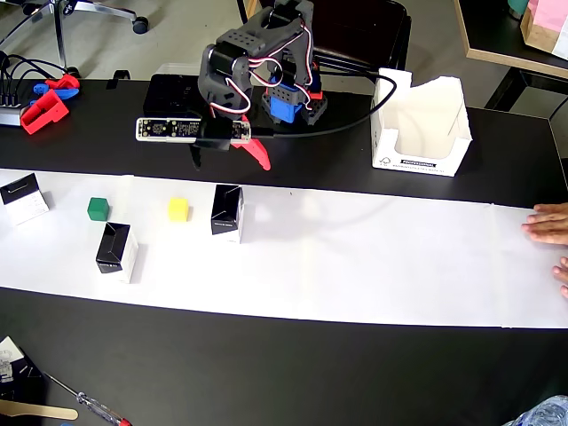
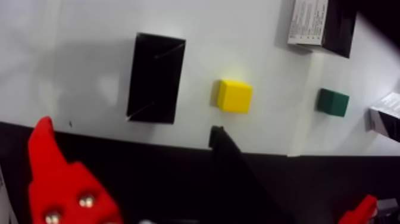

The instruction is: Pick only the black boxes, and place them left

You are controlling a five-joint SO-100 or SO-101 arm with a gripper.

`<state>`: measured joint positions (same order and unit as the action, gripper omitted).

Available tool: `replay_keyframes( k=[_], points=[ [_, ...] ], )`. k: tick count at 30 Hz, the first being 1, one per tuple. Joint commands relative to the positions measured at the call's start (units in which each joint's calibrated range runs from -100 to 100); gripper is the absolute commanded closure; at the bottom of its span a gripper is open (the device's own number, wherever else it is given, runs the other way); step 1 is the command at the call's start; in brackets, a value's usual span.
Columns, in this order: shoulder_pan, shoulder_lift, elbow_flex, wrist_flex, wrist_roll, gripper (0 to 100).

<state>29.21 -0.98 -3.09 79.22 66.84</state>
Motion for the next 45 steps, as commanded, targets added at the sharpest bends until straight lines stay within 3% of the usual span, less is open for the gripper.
replay_keyframes(
  k=[1, 15, 22, 30, 32, 39, 41, 45],
  points=[
    [-3.2, 0.3, -4.9, -6.2, -2.3, 50],
    [-7.3, 3.9, 11.8, -20.2, -2.4, 50],
    [-13.7, 4.2, 14.8, -20.6, -10.8, 50],
    [-20.4, 4.3, 22.9, -20.6, -11.5, 51],
    [-21.9, 4.4, 24.5, -21.8, -11.5, 55],
    [-22.1, 10.2, 24.9, -34.4, -11.5, 88],
    [-22.4, 10.5, 25.3, -34.5, -11.8, 91],
    [-27.0, 9.5, 25.1, -34.2, -18.4, 93]
  ],
)
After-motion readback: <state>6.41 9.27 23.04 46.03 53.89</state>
